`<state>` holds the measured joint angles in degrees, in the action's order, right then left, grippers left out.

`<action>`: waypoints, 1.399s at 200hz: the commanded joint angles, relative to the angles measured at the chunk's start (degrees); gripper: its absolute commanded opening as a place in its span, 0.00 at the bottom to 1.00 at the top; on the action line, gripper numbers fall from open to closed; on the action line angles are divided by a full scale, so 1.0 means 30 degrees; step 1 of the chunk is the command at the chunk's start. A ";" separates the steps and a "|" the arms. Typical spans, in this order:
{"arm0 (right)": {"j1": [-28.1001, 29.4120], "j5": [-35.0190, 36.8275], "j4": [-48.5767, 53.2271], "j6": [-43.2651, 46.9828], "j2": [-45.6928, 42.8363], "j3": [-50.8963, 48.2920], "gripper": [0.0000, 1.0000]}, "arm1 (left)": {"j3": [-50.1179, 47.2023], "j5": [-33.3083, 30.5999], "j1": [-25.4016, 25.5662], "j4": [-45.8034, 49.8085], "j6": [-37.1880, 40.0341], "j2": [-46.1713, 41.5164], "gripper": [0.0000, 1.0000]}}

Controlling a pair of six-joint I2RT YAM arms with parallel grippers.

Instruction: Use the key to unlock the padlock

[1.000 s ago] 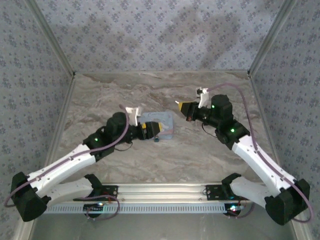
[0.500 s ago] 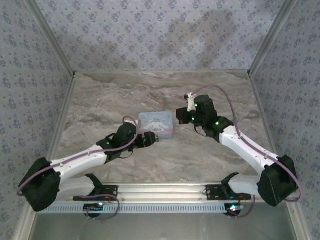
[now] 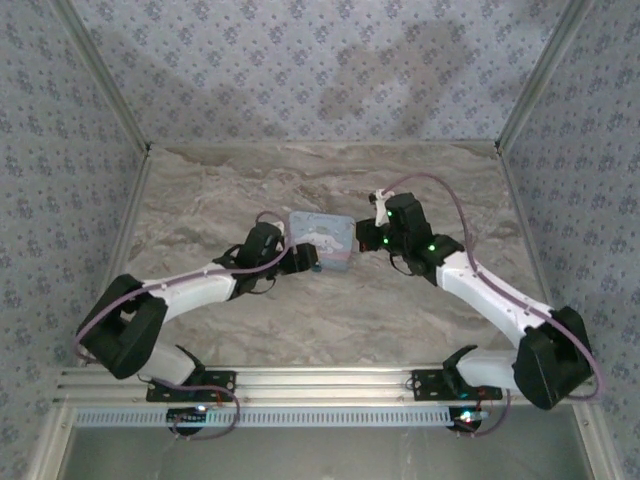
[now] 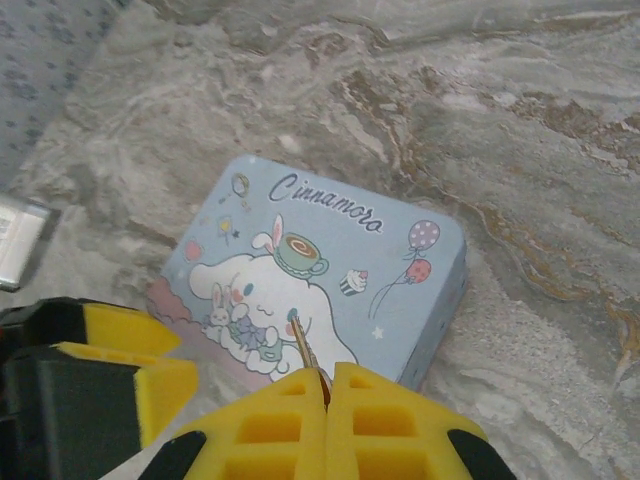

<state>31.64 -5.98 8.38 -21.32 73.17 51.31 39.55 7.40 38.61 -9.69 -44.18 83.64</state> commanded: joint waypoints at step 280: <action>-0.1752 0.4338 0.1129 0.2083 1.0830 0.7754 0.00 | -0.0849 0.2688 0.2570 -1.2841 0.7581 0.7416 0.85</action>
<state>26.59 6.31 12.05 -15.90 104.44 73.32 35.40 6.57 45.91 -44.49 -22.44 104.07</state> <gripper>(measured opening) 0.059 0.859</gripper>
